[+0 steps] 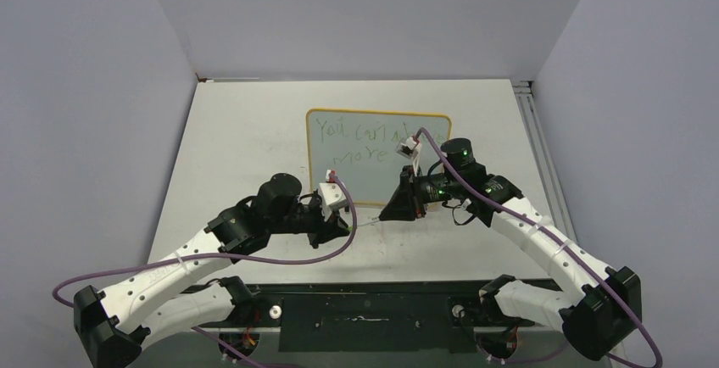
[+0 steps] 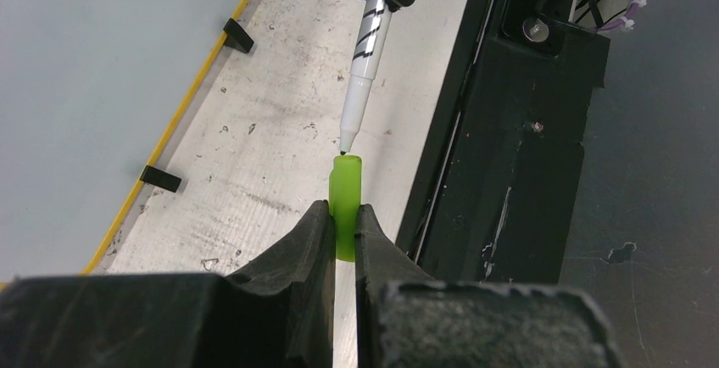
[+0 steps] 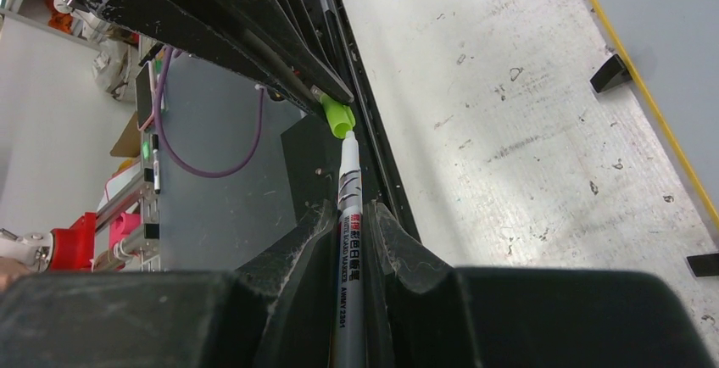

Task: Write a sentence on the whiteboard
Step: Close the whiteboard marker.

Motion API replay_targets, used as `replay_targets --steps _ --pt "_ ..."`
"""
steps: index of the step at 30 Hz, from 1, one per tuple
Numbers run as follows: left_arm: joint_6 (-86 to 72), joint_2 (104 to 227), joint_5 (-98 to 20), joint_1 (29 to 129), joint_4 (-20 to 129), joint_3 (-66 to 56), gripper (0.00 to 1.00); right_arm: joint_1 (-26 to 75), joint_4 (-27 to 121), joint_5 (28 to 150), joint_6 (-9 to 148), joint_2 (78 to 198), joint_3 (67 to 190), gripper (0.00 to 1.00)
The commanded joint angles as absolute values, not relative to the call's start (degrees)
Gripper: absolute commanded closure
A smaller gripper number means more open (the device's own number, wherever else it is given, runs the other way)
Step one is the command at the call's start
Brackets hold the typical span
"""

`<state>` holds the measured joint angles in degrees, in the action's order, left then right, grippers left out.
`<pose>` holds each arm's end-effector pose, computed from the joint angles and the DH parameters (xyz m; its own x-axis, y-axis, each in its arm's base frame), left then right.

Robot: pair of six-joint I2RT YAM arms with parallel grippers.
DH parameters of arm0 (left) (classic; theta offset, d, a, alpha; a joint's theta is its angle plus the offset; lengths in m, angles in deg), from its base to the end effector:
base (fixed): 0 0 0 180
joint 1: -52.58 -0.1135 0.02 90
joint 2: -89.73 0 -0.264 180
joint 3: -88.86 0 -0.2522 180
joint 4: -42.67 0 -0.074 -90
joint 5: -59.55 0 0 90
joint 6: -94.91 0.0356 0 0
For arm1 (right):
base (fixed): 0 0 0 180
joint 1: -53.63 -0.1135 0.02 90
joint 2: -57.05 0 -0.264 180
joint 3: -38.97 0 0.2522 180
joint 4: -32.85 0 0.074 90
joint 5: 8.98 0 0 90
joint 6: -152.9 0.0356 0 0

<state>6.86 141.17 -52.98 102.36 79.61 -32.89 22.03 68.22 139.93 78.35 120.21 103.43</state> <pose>0.1176 -0.1602 0.2962 -0.2927 0.3947 -0.8709 0.9298 0.3302 -0.1628 0.1795 0.1462 0.3030 -0.6929 -0.2648 -0.6706 -0.7160 0.1439 0.6831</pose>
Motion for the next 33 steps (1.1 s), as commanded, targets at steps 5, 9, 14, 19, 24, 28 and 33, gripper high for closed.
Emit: replay_targets --steps 5,9,14,19,24,28,33 --pt "7.4 140.9 -54.5 102.6 78.6 -32.5 1.00 21.5 65.8 142.3 76.7 119.9 105.3 0.95" --pt "7.4 140.9 -54.4 102.7 78.7 -32.4 1.00 21.5 66.1 142.3 76.6 119.7 105.4 0.95" --pt "7.5 141.1 -54.4 102.6 78.8 -32.4 1.00 21.4 66.4 142.8 76.4 119.3 105.6 0.95" --pt "7.5 141.3 -54.4 102.6 79.0 -32.3 1.00 21.4 67.1 142.8 75.9 119.1 106.0 0.95" --pt "7.5 141.2 -54.2 102.6 79.1 -32.3 1.00 21.4 67.9 142.8 75.4 118.6 106.4 0.95" --pt "7.5 141.1 -54.1 102.6 79.1 -32.3 1.00 21.4 68.0 143.2 75.3 118.4 106.3 0.95" --pt "7.5 141.1 -54.4 102.6 79.1 -32.3 1.00 21.5 67.2 143.5 75.7 118.3 106.0 0.95"
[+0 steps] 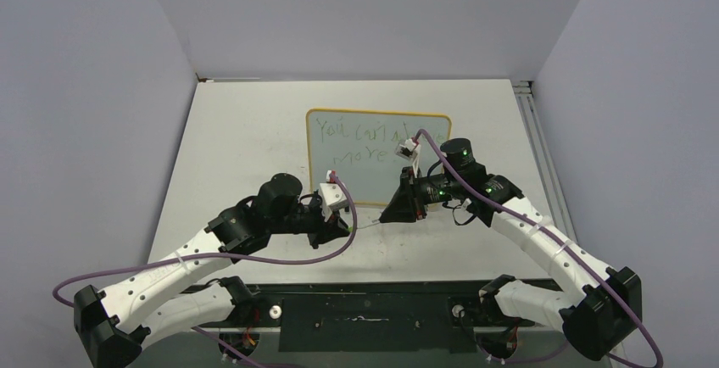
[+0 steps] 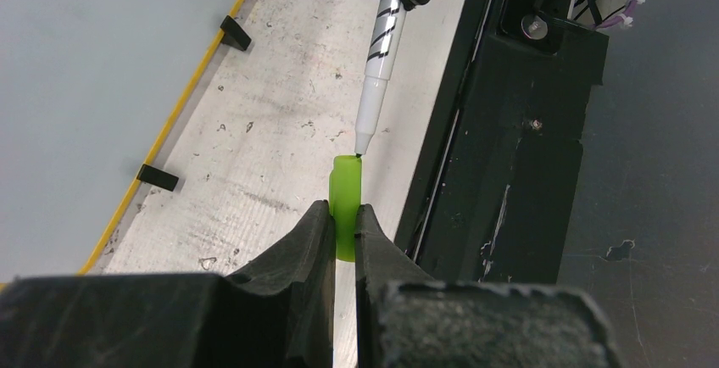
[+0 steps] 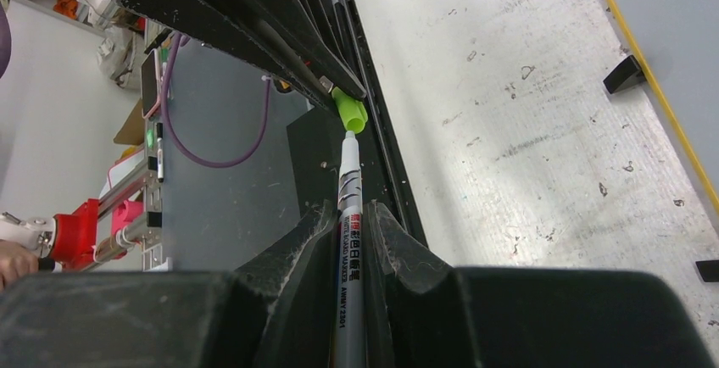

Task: Write a sentence on the whiteboard
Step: Close the whiteboard marker.

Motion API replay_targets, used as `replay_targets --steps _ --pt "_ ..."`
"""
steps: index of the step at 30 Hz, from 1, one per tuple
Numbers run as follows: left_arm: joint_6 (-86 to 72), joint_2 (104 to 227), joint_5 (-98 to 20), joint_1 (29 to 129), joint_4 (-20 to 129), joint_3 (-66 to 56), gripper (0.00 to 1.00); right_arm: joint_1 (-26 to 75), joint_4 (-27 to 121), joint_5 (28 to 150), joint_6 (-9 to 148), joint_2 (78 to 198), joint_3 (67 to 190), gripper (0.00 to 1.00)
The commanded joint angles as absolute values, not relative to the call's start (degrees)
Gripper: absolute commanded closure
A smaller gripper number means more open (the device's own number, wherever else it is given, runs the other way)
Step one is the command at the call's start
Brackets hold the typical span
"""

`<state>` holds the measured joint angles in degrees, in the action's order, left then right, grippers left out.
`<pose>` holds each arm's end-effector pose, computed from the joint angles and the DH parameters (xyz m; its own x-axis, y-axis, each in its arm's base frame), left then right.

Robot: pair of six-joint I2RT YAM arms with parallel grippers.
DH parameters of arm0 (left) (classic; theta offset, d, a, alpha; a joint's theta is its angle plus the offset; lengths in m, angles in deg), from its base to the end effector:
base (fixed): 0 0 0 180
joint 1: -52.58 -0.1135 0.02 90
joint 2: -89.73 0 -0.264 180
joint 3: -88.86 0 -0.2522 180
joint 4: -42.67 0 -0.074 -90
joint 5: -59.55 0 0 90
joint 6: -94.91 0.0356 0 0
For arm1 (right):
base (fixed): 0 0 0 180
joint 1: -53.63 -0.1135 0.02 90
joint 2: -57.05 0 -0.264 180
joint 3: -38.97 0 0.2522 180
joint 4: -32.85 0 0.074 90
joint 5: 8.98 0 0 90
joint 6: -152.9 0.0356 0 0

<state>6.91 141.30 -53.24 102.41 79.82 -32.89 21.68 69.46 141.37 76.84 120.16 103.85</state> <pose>0.1175 -0.1605 0.2955 -0.2948 0.3991 -0.8682 0.9307 0.3259 -0.1662 0.1770 0.1468 0.3044 -0.6793 -0.2832 -0.6770 -0.7247 0.1139 0.6796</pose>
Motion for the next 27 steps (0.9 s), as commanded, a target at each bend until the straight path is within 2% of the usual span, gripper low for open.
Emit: replay_targets --steps 1,27 --pt "7.5 141.1 -54.5 102.6 79.1 -32.3 1.00 21.4 66.9 143.5 75.9 118.4 105.9 0.95" --pt "8.1 139.9 -57.1 102.6 78.5 -32.6 1.00 21.4 65.7 144.3 76.0 119.0 105.2 0.95"
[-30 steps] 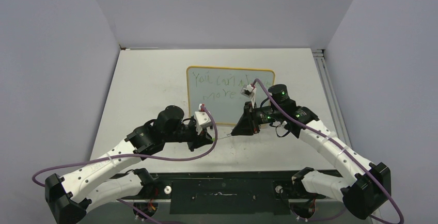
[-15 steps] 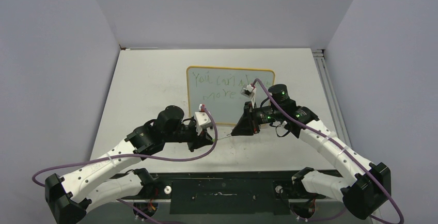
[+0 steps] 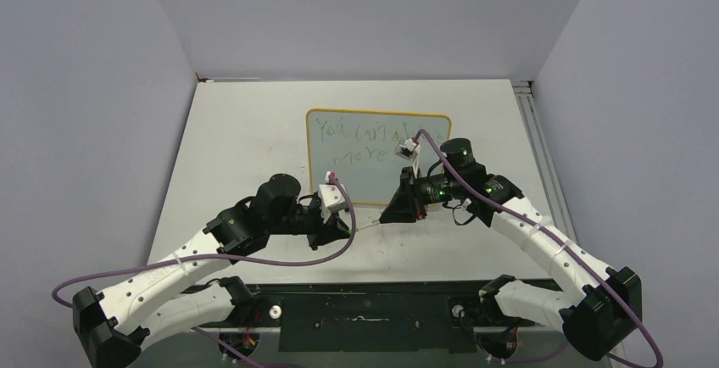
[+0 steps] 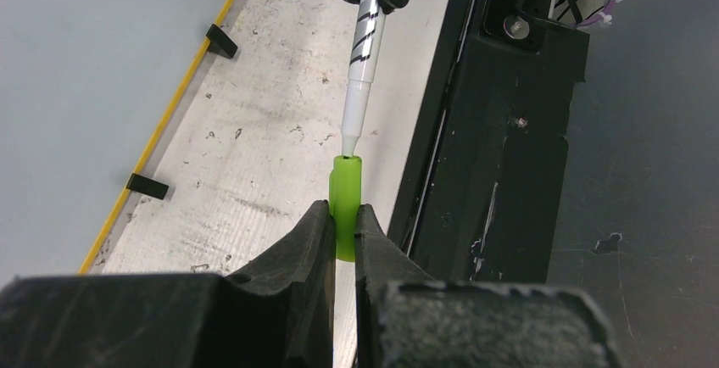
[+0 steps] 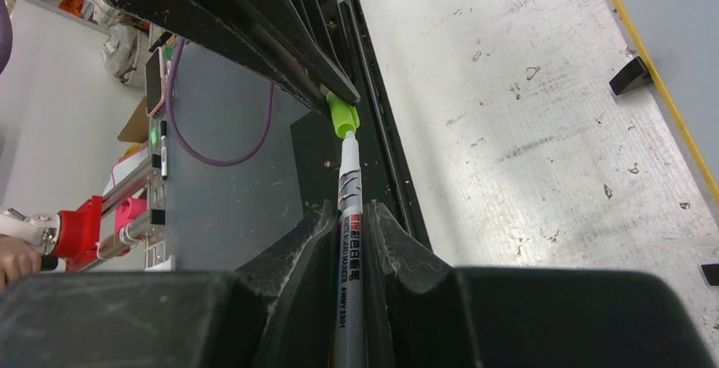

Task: Write a sentence on the whiteboard
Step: Close the whiteboard marker.

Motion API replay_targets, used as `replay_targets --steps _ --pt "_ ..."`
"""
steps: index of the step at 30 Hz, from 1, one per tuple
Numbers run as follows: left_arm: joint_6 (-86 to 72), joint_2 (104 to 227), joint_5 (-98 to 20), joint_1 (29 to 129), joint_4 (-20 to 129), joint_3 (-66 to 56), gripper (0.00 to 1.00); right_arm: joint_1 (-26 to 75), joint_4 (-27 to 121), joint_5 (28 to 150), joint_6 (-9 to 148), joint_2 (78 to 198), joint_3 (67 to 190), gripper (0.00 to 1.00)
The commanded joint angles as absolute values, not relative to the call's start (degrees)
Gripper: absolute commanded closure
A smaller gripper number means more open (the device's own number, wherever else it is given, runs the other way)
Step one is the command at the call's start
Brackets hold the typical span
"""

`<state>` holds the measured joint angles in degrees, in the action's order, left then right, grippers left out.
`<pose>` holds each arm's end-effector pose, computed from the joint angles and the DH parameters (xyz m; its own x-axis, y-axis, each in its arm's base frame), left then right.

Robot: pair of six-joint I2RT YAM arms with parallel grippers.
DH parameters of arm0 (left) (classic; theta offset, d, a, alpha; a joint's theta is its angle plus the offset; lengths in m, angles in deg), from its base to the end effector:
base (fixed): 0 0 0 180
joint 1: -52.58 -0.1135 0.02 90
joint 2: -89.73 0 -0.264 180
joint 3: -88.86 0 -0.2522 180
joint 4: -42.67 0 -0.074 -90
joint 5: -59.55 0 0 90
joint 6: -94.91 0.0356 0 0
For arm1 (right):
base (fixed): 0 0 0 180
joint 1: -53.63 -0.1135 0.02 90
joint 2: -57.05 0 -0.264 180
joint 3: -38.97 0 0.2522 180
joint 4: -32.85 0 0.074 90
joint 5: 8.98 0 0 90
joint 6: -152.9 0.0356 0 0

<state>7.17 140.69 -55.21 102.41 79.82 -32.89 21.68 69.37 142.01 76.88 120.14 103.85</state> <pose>0.1151 -0.1595 0.2976 -0.2843 0.3923 -0.8748 0.9401 0.2930 -0.1742 0.1766 0.1469 0.3048 -0.6784 -0.2850 -0.6771 -0.7240 0.1031 0.6820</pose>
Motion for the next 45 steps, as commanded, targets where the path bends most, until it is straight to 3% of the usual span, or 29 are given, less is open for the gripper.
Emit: replay_targets --steps 1,36,45 --pt "8.1 140.0 -57.1 102.6 78.5 -32.6 1.00 21.4 65.7 144.5 76.0 119.1 105.2 0.95" --pt "8.1 138.0 -56.3 102.6 77.5 -33.0 1.00 20.7 63.4 147.5 76.4 120.4 103.0 0.95" --pt "7.7 138.0 -57.5 102.7 76.1 -32.6 1.00 16.1 63.3 147.1 76.0 122.7 103.3 0.94"
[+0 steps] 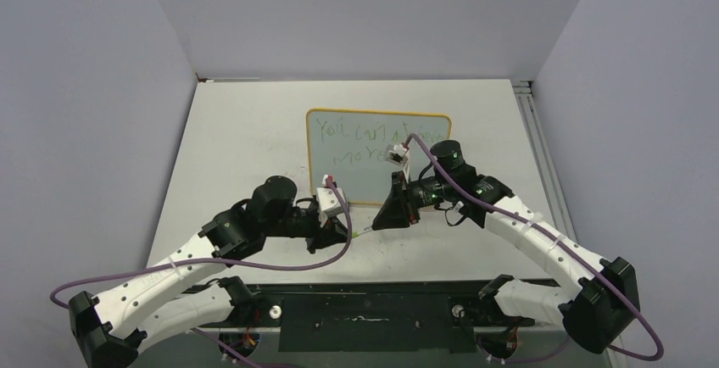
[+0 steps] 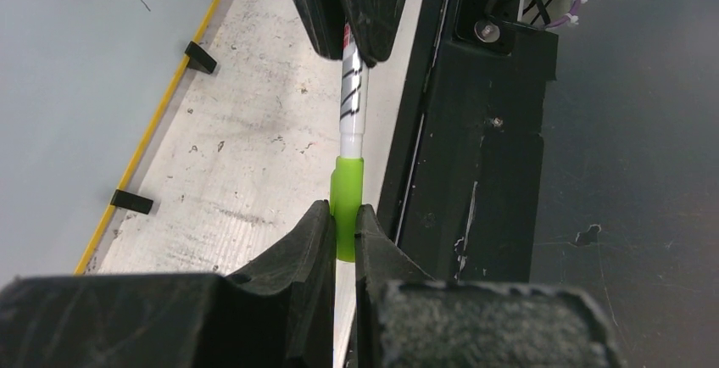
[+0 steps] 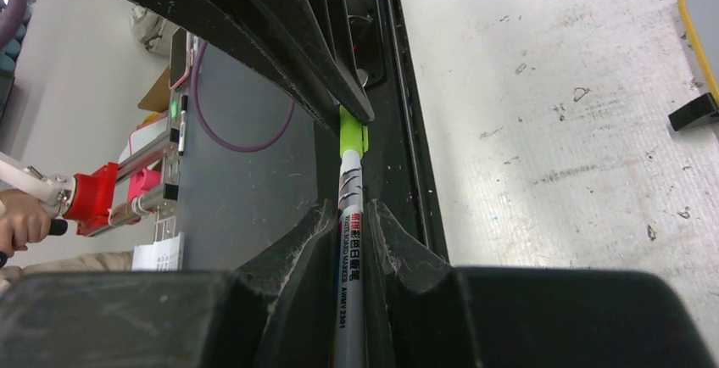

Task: Write a sentence on the whiteboard
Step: Close the whiteboard marker.

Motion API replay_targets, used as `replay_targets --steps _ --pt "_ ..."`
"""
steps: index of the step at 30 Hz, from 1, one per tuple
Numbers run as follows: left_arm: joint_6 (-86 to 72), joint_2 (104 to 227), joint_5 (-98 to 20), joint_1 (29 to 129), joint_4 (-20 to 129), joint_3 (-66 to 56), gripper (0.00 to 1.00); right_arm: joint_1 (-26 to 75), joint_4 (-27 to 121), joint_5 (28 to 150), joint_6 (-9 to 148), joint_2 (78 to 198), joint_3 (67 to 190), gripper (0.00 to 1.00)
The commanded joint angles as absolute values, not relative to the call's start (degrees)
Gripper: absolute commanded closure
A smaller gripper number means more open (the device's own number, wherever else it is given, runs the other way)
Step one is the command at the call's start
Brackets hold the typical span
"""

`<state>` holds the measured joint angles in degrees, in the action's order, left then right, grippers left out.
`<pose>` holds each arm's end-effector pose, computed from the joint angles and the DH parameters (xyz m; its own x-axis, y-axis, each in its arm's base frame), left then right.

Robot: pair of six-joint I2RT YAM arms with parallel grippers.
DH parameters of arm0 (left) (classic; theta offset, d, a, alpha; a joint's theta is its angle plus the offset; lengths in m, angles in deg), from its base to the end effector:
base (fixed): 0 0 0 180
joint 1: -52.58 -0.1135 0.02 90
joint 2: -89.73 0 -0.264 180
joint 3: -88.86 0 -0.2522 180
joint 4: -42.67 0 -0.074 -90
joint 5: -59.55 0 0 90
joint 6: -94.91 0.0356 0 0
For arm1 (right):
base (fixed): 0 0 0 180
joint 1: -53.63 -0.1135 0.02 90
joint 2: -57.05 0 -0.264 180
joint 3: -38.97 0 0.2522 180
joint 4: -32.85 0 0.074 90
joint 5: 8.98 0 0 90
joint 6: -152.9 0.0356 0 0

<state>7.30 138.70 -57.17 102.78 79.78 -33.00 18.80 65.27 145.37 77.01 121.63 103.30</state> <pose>0.1088 -0.1556 0.3033 -0.2604 0.3708 -0.8915 0.9522 0.2513 -0.1736 0.1739 0.1601 0.3026 -0.6418 -0.3180 -0.6978 -0.7359 -0.0006 0.6771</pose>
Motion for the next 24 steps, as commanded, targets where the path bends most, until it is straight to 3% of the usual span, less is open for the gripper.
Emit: replay_targets --steps 1,24 --pt "7.6 137.9 -57.6 102.6 76.0 -32.8 1.00 15.5 63.0 147.0 76.0 122.9 103.2 0.95" --pt "2.8 132.7 -55.6 102.5 67.7 -35.3 1.00 6.2 51.0 145.1 84.4 125.5 99.9 0.95"
